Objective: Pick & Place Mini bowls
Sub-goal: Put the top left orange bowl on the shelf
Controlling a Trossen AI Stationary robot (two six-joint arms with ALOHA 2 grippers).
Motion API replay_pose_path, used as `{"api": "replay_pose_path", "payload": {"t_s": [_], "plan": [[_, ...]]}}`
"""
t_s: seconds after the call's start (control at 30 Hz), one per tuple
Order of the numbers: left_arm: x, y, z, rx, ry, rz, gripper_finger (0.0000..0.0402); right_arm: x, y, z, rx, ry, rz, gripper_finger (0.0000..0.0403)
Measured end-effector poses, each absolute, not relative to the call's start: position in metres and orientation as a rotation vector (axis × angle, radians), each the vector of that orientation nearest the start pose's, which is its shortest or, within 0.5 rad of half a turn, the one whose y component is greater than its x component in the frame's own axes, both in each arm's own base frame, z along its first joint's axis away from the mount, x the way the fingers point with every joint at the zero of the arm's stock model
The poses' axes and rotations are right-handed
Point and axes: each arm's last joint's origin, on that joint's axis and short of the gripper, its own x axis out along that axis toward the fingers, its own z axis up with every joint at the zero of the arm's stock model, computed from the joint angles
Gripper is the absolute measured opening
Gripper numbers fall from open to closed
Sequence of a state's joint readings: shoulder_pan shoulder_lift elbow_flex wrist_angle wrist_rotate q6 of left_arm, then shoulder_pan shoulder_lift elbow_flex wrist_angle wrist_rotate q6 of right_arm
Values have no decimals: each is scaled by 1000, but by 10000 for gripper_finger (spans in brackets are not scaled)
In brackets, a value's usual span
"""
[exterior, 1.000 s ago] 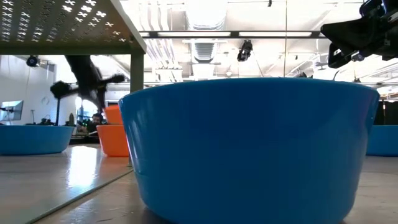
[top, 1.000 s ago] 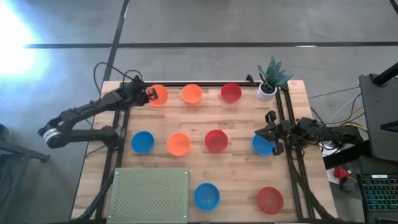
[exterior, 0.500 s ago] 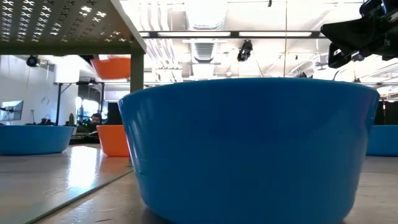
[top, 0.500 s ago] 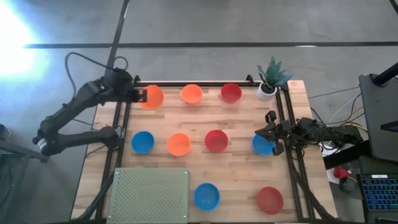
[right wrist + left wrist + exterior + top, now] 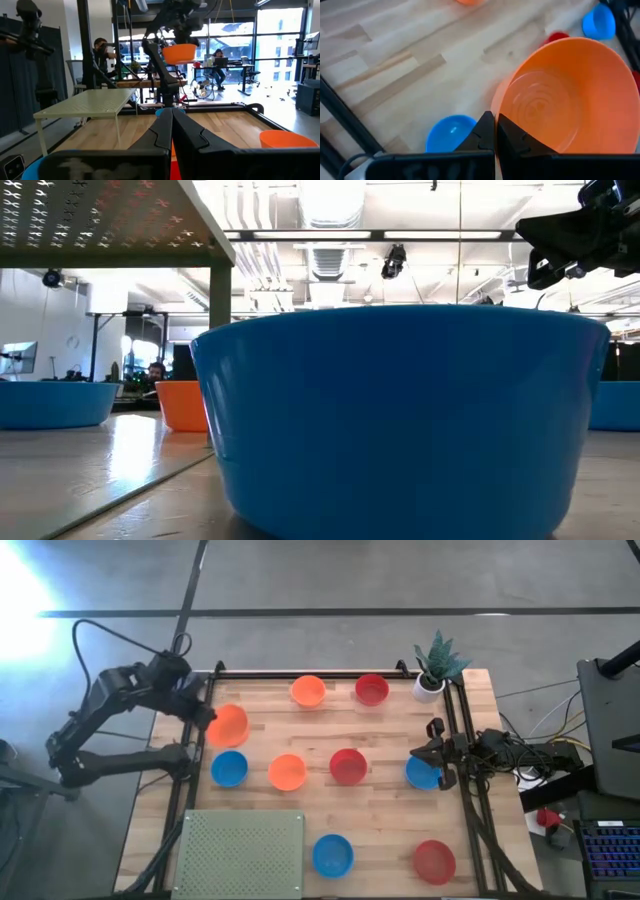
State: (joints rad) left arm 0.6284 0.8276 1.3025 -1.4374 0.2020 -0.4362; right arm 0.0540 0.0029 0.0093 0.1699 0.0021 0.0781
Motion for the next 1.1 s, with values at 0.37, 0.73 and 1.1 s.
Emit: {"api": "replay_pose_path", "payload": {"t_s": [0.37,0.73,1.1], "plan": [[79,25,388,-639,907,223,0,96,5,183,81,-174,58,8],[104,0,381,-481,1095,-96,0,96,5,183,58,-175,56,8],[123,-34,367,-408,1240,-190,0,96,5,183,58,-175,56,8]]}}
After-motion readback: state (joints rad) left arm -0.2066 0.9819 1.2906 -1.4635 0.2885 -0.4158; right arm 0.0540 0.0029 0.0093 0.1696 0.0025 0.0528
